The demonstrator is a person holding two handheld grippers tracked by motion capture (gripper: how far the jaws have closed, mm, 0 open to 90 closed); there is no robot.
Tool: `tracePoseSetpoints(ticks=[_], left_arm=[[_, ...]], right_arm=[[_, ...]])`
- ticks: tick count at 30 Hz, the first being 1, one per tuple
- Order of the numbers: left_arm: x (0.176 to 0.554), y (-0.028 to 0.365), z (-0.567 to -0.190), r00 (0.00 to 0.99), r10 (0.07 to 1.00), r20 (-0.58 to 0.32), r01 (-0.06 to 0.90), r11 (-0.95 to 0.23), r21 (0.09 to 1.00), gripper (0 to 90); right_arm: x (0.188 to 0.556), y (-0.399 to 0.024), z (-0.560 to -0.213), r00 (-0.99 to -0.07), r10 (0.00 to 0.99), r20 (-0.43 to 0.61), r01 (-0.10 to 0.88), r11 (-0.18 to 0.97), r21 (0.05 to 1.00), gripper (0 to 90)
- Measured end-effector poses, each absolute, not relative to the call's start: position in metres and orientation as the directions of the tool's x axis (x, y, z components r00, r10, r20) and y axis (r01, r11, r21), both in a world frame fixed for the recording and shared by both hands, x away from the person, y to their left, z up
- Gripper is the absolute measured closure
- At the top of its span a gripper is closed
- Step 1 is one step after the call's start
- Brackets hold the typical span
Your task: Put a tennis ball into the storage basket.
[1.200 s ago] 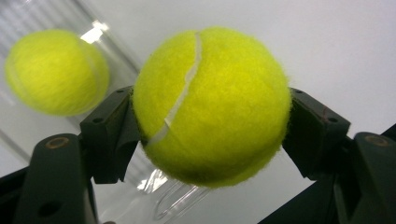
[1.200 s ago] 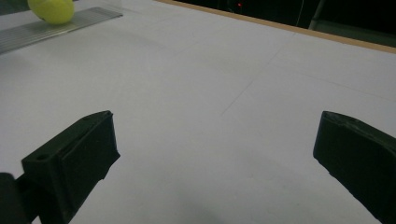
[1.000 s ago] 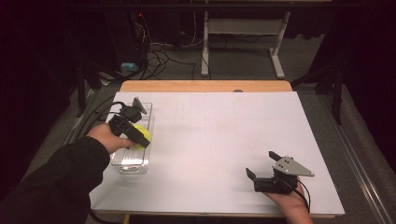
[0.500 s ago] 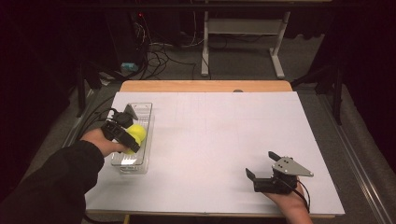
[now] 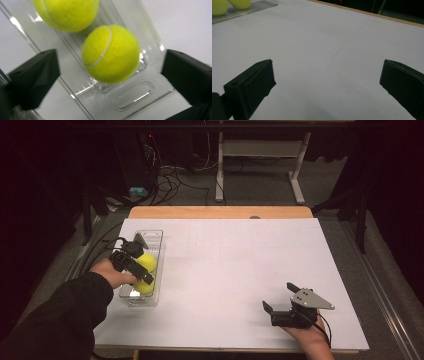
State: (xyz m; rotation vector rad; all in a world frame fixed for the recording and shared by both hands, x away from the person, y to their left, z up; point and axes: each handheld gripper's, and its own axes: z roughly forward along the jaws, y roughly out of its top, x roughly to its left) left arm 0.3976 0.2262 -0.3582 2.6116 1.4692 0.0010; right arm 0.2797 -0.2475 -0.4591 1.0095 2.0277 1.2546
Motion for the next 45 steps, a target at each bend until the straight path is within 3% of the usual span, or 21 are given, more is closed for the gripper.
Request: tracePoseSetpoints(ticks=[14,30,37,45], left_arm=[[0.389,0.179,-0.358,0.627,0.778,-0.045,0.776,-0.617,0.132,0.5],[0.380,0.126,-0.378,0.723,0.684,-0.102,0.687,-0.695,0.209,0.5],[0.370,0.122,-0.387,0.761,0.641,-0.101,0.624,-0.678,0.389,0.5],[0.353,0.142,-0.397,0.767,0.630,-0.123,0.546,-0.540,0.640,0.8]], right_arm=[[0.279,-0.248,-0.458,-0.570,0.819,-0.061,0.308,0.282,0.909,0.0],[0.278,-0.246,-0.459,-0.575,0.816,-0.059,0.309,0.284,0.908,0.0],[0.277,-0.247,-0.459,-0.576,0.816,-0.056,0.307,0.279,0.910,0.0],[0.275,-0.249,-0.459,-0.567,0.822,-0.059,0.303,0.274,0.913,0.0]])
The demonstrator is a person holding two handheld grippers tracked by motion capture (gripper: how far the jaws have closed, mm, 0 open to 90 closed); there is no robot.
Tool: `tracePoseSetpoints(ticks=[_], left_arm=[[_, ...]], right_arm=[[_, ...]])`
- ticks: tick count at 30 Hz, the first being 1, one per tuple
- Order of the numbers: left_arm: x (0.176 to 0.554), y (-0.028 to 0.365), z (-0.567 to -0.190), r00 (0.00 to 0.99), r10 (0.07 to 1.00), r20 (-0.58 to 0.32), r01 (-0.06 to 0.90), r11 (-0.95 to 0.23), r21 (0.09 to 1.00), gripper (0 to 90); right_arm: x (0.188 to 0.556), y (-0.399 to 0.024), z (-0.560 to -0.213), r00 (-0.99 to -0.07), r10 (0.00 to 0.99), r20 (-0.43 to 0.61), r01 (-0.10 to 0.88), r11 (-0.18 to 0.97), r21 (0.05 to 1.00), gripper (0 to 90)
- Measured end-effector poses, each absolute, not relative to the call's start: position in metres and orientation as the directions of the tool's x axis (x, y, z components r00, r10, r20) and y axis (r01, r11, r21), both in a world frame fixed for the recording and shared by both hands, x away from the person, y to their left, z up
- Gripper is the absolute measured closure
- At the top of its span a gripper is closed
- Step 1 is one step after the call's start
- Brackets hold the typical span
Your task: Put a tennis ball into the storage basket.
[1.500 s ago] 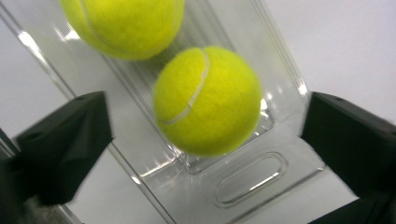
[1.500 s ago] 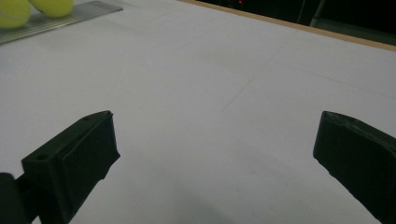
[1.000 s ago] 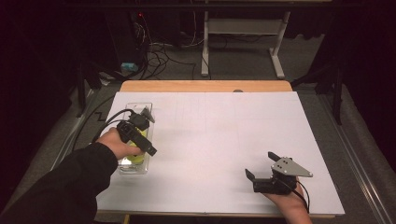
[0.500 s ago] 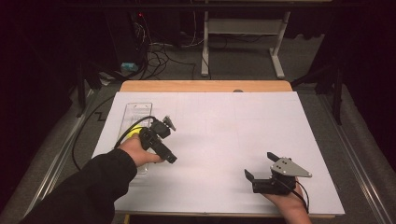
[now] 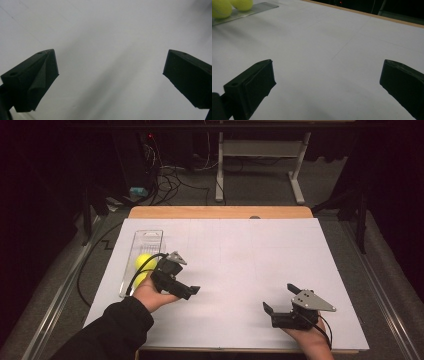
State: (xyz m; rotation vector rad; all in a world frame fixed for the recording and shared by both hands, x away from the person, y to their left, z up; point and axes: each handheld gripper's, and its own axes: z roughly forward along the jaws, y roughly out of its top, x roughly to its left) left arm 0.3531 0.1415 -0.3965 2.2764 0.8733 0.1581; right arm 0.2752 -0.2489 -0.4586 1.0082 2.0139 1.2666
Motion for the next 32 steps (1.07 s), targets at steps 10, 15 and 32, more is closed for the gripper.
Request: tracePoseSetpoints(ticks=[10,15,32], left_arm=[[0.330,0.173,-0.410,0.746,0.648,-0.152,0.480,-0.366,0.797,1.5],[0.319,0.187,-0.421,0.742,0.653,-0.152,0.431,-0.290,0.855,0.0],[0.299,0.211,-0.433,0.755,0.641,-0.140,0.324,-0.178,0.929,0.0]], right_arm=[[0.273,-0.256,-0.458,-0.542,0.840,-0.038,0.300,0.236,0.924,0.0],[0.270,-0.260,-0.458,-0.528,0.849,-0.016,0.300,0.204,0.932,0.0],[0.263,-0.273,-0.457,-0.463,0.886,0.035,0.302,0.120,0.946,0.0]])
